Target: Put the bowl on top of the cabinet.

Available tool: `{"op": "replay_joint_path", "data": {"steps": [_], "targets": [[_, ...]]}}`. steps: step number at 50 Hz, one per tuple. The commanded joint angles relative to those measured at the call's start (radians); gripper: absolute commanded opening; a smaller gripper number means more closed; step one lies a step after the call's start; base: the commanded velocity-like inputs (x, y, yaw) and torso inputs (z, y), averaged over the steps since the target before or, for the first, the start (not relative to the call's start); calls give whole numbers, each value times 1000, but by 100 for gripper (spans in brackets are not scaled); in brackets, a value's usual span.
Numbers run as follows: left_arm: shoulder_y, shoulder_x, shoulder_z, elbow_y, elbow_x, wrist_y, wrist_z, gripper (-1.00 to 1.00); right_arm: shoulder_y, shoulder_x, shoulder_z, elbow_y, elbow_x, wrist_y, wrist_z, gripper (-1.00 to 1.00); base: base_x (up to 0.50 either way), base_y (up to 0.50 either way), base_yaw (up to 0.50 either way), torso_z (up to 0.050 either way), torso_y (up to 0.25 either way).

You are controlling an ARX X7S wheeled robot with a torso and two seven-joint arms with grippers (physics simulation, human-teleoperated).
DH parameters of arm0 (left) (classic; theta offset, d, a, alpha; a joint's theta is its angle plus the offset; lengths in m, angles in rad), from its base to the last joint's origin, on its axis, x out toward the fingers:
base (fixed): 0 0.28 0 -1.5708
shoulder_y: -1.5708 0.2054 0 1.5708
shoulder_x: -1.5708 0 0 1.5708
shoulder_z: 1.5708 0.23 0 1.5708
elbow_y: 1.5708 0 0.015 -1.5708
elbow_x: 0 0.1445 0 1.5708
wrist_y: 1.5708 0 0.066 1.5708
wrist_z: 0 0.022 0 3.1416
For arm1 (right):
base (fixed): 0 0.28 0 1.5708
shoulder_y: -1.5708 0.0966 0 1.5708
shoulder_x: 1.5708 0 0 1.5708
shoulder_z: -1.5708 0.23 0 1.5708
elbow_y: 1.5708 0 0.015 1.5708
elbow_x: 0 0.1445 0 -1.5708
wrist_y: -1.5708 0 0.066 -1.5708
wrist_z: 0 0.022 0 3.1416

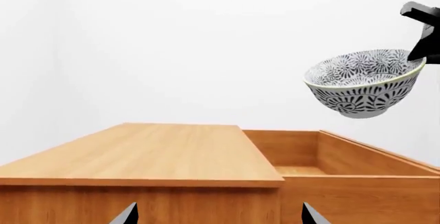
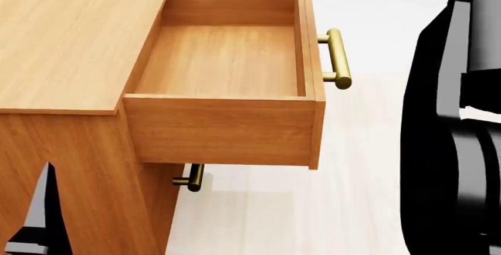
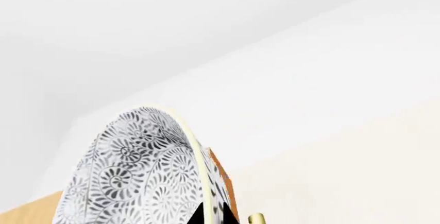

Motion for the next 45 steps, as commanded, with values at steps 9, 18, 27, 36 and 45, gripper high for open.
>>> {"op": "replay_joint_path", "data": {"steps": [9,18,27,36,45], "targets": [[-2,-9,-16,6,-27,11,-7,100,-32,-116,331,0,-196,-28,-66,-100,0,0,0,0,0],[-5,-16,-28,9,-47,14,-14,100,-88,-116,-137,0,425,-92,18,-100,0,0,0,0,0],[4,-21,-37,1,-53,30,-12,100,-116,-116,-596,0,935,-189,39,-100,0,0,0,0,0],[22,-33,-57,5,-67,48,-15,100,-96,-116,-1298,-15,1657,-333,7,-100,0,0,0,0,2],[27,-36,-57,2,-66,57,-16,100,-70,-116,-1706,-80,2085,-434,-39,-100,0,0,0,0,0]]}}
